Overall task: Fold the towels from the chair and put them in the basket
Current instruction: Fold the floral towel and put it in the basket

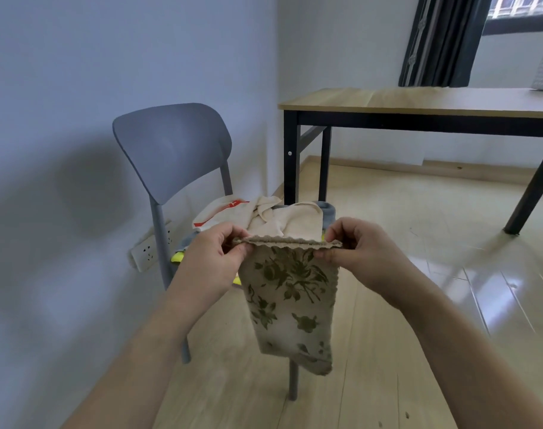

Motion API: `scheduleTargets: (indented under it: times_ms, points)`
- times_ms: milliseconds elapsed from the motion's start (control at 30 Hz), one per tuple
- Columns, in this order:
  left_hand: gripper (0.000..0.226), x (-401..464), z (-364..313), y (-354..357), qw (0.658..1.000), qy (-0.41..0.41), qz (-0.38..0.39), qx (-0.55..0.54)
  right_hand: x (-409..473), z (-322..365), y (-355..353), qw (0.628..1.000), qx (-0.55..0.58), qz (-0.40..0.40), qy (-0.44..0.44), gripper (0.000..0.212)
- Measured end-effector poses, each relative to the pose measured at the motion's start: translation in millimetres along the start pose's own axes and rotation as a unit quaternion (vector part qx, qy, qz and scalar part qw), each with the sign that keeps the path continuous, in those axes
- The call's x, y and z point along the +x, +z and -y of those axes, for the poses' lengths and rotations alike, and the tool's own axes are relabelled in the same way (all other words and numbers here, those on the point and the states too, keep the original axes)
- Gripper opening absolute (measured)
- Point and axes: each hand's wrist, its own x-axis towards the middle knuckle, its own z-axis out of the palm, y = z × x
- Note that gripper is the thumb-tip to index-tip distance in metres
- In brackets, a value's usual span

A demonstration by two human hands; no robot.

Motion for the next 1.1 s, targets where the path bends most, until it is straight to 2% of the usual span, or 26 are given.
scheduleTargets:
  times_ms: [100,233,333,433,500,600,700,767,833,1000,1100]
  points:
    - [0.011,46,0,0,0.999,0.001,-0.016,-0.048,35,14,-8,0.999,-0.030,-0.026,-0.021,0.013]
    - [0.013,98,-34,-11,0.991,0.067,-0.081,-0.085,81,44,-27,0.986,-0.052,-0.127,-0.092,0.015]
    - [0.009,104,-64,-22,0.978,0.128,-0.135,-0.098,90,67,-36,0.970,0.031,-0.180,-0.158,0.022]
    - [0.010,85,-73,-25,0.962,0.178,-0.161,-0.128,73,74,-32,0.958,0.126,-0.152,-0.207,0.025]
    - [0.010,67,-63,-19,0.961,0.193,-0.151,-0.130,57,61,-29,0.962,0.132,-0.121,-0.206,0.025]
    - [0.011,38,-23,2,0.974,0.132,-0.076,-0.167,31,24,-25,0.986,0.067,-0.069,-0.134,0.018]
    - [0.018,-2,25,34,0.973,-0.045,0.058,-0.219,7,-26,-10,0.998,-0.003,0.040,0.038,0.016]
    - [0.018,-21,53,51,0.969,-0.131,0.135,-0.163,-3,-56,4,0.984,-0.045,0.111,0.135,0.015]
    - [0.014,-30,68,61,0.966,-0.164,0.177,-0.088,-6,-74,16,0.972,-0.069,0.139,0.174,0.016]
    - [0.009,-15,67,68,0.969,-0.180,0.165,-0.047,12,-82,21,0.972,-0.108,0.106,0.177,0.004]
    - [0.011,13,67,72,0.984,-0.144,0.105,0.010,37,-81,23,0.982,-0.112,0.056,0.138,0.009]
